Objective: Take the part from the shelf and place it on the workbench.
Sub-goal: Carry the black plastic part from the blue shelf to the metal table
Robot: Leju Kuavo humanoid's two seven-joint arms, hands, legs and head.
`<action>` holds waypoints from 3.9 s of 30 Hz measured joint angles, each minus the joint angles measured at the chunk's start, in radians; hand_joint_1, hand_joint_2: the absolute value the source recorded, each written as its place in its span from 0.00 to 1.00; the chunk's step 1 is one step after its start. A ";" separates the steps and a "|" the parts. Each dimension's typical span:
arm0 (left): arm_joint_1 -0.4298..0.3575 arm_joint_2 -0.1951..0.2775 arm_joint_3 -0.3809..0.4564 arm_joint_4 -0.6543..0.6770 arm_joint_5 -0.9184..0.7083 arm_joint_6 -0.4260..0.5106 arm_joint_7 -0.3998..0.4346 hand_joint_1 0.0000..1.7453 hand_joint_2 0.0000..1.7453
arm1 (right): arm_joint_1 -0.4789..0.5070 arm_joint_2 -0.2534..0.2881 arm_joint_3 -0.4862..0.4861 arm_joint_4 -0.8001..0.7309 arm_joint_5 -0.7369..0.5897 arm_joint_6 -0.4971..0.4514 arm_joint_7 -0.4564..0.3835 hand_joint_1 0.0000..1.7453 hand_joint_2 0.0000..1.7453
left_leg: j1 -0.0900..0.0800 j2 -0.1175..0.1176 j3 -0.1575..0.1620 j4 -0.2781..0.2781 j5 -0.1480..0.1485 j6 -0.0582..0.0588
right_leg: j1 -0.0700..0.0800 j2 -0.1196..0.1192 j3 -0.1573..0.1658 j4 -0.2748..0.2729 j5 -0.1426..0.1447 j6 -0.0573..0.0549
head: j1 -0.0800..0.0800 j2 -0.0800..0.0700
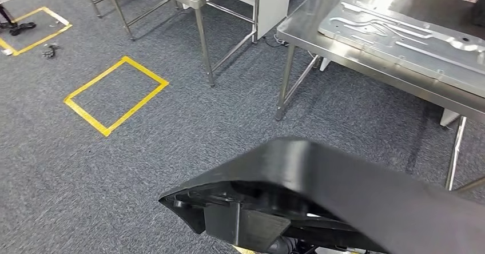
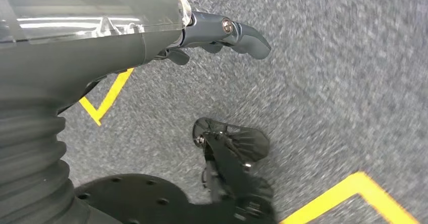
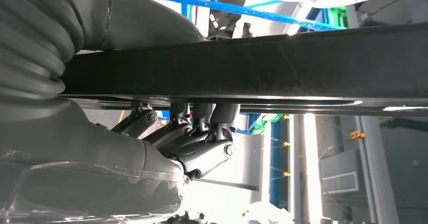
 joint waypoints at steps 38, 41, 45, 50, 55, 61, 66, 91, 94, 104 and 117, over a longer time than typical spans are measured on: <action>0.004 0.001 0.018 0.000 0.009 -0.019 0.007 0.00 1.00 | -0.003 -0.002 0.000 -0.003 -0.036 0.008 0.003 1.00 1.00 | 0.001 -0.044 0.069 -0.202 0.133 0.013 | -0.001 0.063 -0.003 0.031 -0.022 0.022 | -0.001 0.000; 0.002 0.001 0.018 0.000 0.010 -0.019 0.007 0.00 1.00 | 0.002 -0.002 -0.002 -0.006 -0.062 0.008 0.000 1.00 1.00 | 0.002 -0.034 0.074 -0.213 0.136 0.029 | -0.002 0.067 -0.008 0.031 -0.023 0.038 | -0.001 0.000; 0.004 0.002 0.020 0.000 0.011 -0.020 0.003 0.00 1.00 | 0.005 -0.002 -0.011 -0.009 -0.086 0.005 0.001 1.00 1.00 | 0.008 -0.006 0.082 -0.230 0.143 0.049 | -0.006 0.007 -0.083 0.190 -0.112 0.055 | 0.007 0.000; 0.006 0.002 0.024 0.000 0.011 -0.020 0.001 0.00 1.00 | 0.012 -0.002 -0.013 -0.009 -0.066 -0.023 0.013 1.00 1.00 | 0.008 0.029 0.089 -0.230 0.135 0.042 | -0.018 -0.016 -0.093 0.196 -0.067 0.064 | 0.008 0.000; 0.005 0.001 0.025 0.000 0.011 -0.020 0.001 0.00 1.00 | 0.014 0.000 -0.013 -0.009 -0.048 -0.031 0.012 1.00 1.00 | 0.000 0.054 0.100 -0.226 0.121 0.014 | -0.005 -0.045 -0.014 0.025 -0.013 0.045 | 0.006 0.000; 0.002 0.004 0.025 0.000 0.007 -0.033 0.000 0.00 1.00 | 0.019 0.007 -0.014 -0.017 -0.046 -0.030 0.003 1.00 1.00 | 0.009 0.004 0.003 -0.010 0.001 -0.005 | -0.008 -0.004 -0.009 0.017 -0.009 0.015 | -0.001 0.000; 0.004 0.008 0.025 0.000 0.003 -0.036 0.001 0.00 1.00 | 0.028 0.009 -0.014 -0.029 -0.049 -0.022 -0.005 1.00 1.00 | 0.008 -0.017 0.011 -0.077 0.092 0.010 | -0.002 0.042 -0.006 0.028 -0.015 0.013 | -0.002 0.000; -0.006 0.014 0.025 0.000 -0.009 -0.083 -0.012 0.00 1.00 | 0.028 0.012 -0.013 -0.042 -0.009 0.017 -0.021 1.00 1.00 | 0.003 0.003 0.009 -0.051 0.034 0.000 | -0.009 -0.003 0.004 0.005 -0.006 0.016 | 0.003 0.000; -0.002 0.013 0.024 0.000 -0.009 -0.093 -0.011 0.00 1.00 | 0.030 0.012 -0.013 -0.039 -0.009 0.023 -0.021 1.00 1.00 | 0.003 -0.002 -0.043 0.057 0.010 -0.001 | -0.006 0.019 0.003 0.008 -0.007 0.014 | 0.002 0.000; -0.005 0.015 0.025 0.000 -0.003 -0.125 -0.028 0.00 1.00 | 0.034 0.012 -0.014 -0.039 0.007 0.005 -0.036 1.00 1.00 | 0.004 -0.022 0.081 -0.225 0.138 0.047 | -0.005 0.038 -0.022 0.060 -0.037 0.055 | 0.005 0.000; -0.004 0.018 0.025 0.000 -0.003 -0.125 -0.035 0.00 1.00 | 0.038 0.012 -0.020 -0.041 0.014 -0.011 -0.039 1.00 1.00 | -0.001 0.004 0.141 -0.240 0.084 0.018 | -0.003 -0.012 -0.018 0.019 -0.005 0.037 | 0.005 0.000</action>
